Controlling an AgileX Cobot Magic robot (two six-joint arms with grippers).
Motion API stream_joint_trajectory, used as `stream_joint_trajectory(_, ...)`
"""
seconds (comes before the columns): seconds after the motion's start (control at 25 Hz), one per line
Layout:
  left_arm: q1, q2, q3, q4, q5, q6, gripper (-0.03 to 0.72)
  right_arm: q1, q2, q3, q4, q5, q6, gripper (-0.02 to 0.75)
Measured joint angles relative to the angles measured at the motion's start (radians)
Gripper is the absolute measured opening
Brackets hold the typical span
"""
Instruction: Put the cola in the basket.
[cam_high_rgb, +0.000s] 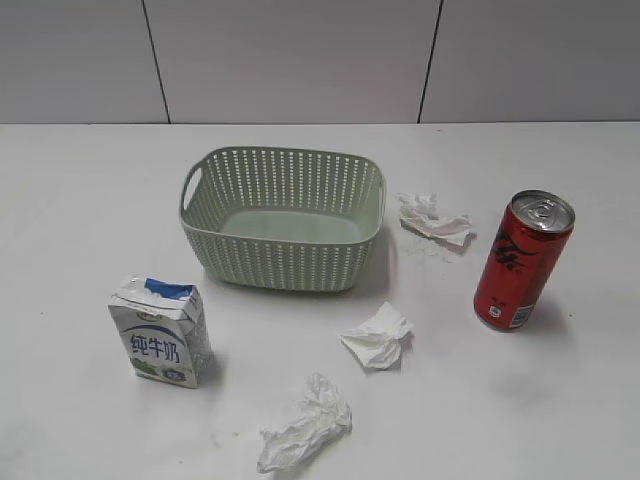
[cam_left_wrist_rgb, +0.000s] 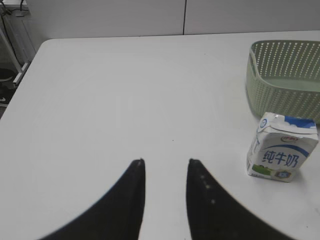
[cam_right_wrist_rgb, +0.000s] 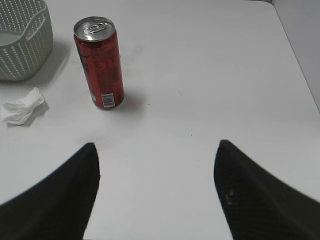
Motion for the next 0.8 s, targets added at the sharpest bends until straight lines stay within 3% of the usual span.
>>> stream_joint_trajectory(0.64, 0.0, 0.0, 0.0, 0.0, 0.0, 0.0, 0.228, 0.0, 0.0, 0.0, 0.0, -0.001, 0.0, 0.54)
stream_joint_trajectory(0.8, 0.0, 0.0, 0.0, 0.0, 0.0, 0.0, 0.228, 0.0, 0.03, 0.0, 0.001, -0.003, 0.0, 0.606)
